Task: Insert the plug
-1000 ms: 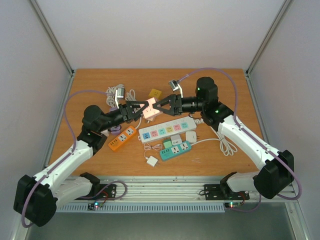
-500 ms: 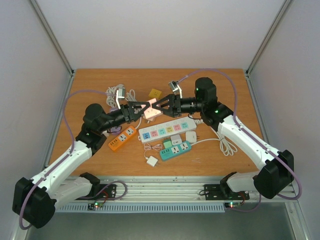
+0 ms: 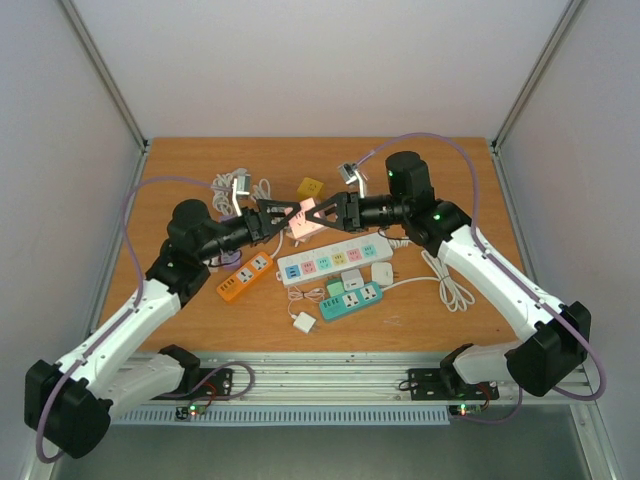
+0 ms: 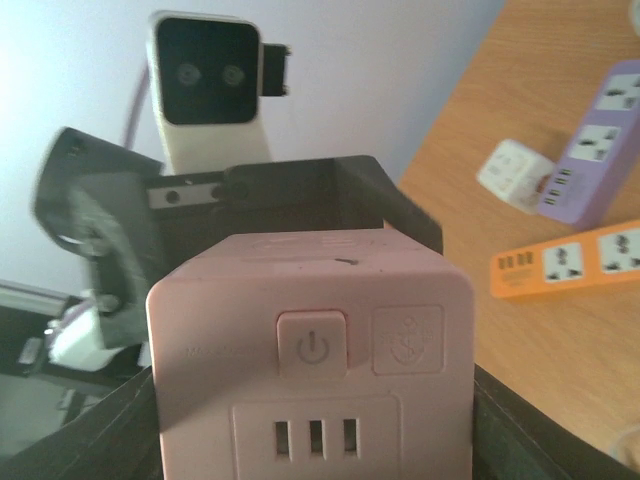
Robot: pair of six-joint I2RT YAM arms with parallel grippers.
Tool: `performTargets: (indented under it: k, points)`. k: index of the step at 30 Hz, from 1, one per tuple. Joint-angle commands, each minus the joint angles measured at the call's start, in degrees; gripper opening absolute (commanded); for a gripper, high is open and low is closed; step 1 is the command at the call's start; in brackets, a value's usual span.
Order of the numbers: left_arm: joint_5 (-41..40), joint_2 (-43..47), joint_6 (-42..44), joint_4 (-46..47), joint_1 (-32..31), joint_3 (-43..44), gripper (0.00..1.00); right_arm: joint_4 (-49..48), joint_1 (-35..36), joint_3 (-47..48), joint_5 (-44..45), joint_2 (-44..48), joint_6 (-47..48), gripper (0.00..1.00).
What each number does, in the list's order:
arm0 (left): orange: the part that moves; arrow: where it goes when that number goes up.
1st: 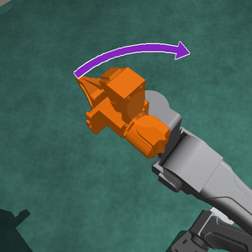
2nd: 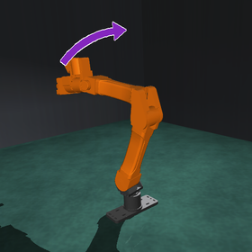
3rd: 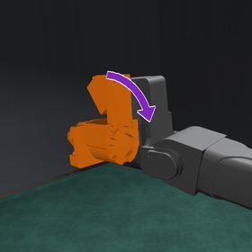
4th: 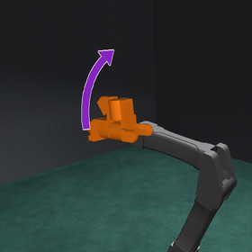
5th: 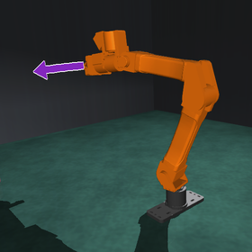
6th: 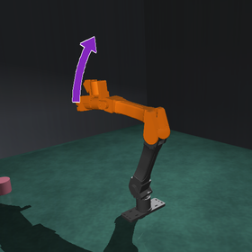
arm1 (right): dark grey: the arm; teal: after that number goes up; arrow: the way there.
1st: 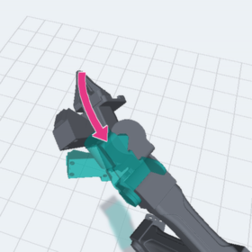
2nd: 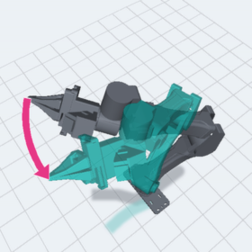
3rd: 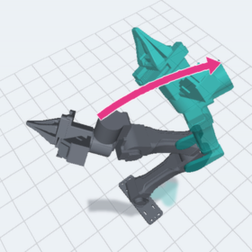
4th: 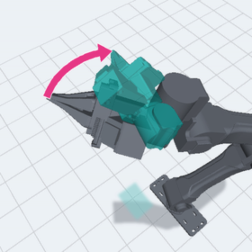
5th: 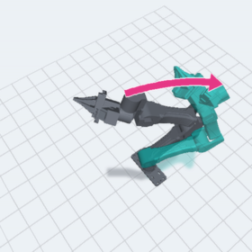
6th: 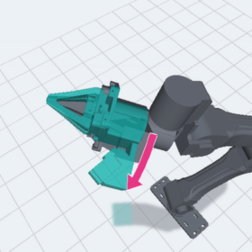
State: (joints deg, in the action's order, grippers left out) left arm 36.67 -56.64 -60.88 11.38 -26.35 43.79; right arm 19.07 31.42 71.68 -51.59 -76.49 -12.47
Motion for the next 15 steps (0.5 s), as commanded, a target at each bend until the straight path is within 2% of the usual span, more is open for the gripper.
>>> performTargets:
  k: [1, 5, 10, 15]
  points:
    - [-8.7, 2.9, 12.7, -18.7, 0.2, 5.2, 0.99, 11.3, -2.7, 2.4, 8.2, 0.2, 9.4, 0.47]
    - [-17.8, 5.6, 23.6, -31.8, 0.3, 8.6, 0.99, 19.4, -6.7, 2.6, 19.5, 0.4, 17.3, 0.46]
    - [-24.4, 7.9, 32.2, -37.4, 0.3, 10.1, 0.99, 27.9, -7.2, 1.3, 41.9, -2.6, 25.3, 0.46]
    - [-24.6, 6.4, 34.3, -40.5, 0.3, 12.5, 0.99, 26.3, -8.1, -2.5, 45.9, -5.4, 29.3, 0.45]
